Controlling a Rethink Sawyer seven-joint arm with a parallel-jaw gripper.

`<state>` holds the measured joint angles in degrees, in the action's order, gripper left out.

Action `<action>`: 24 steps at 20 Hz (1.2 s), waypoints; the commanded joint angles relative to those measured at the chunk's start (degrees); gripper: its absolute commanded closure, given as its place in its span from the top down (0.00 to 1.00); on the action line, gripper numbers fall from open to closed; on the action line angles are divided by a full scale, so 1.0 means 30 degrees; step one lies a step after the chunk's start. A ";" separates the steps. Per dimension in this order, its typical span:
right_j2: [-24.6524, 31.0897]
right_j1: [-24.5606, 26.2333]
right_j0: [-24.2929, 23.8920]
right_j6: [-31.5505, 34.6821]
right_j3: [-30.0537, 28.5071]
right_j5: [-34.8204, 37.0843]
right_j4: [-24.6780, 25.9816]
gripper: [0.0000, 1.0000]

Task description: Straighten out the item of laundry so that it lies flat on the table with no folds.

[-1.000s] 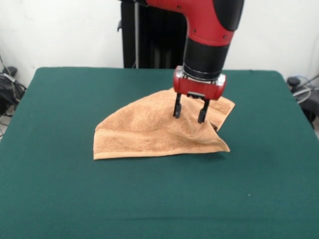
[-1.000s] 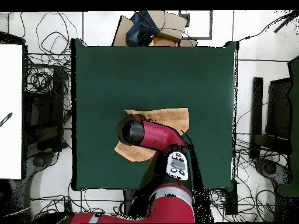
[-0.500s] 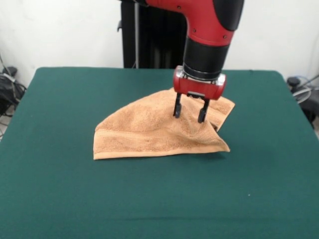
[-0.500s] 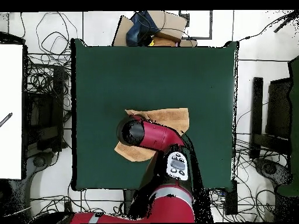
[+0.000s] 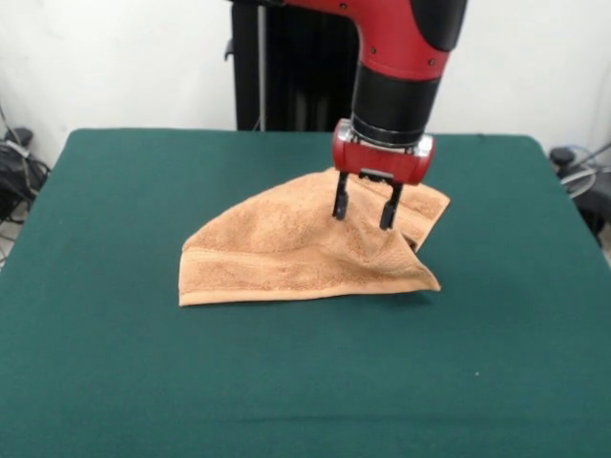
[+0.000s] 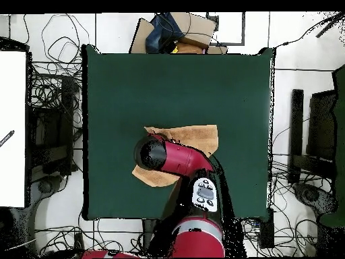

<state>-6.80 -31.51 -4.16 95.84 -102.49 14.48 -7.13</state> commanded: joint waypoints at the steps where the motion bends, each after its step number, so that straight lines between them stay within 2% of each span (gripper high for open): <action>1: 0.1521 -0.0822 0.0218 0.3874 -0.2001 -0.0117 -0.0406 1.00; 16: 0.1194 -0.0034 0.1219 0.4432 -0.1716 -0.0757 -0.0873 1.00; 24: 0.1245 0.0600 0.0630 0.3759 -0.1277 -0.0801 -0.0562 1.00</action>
<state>-6.80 -33.36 -1.04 95.84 -105.71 14.47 -7.33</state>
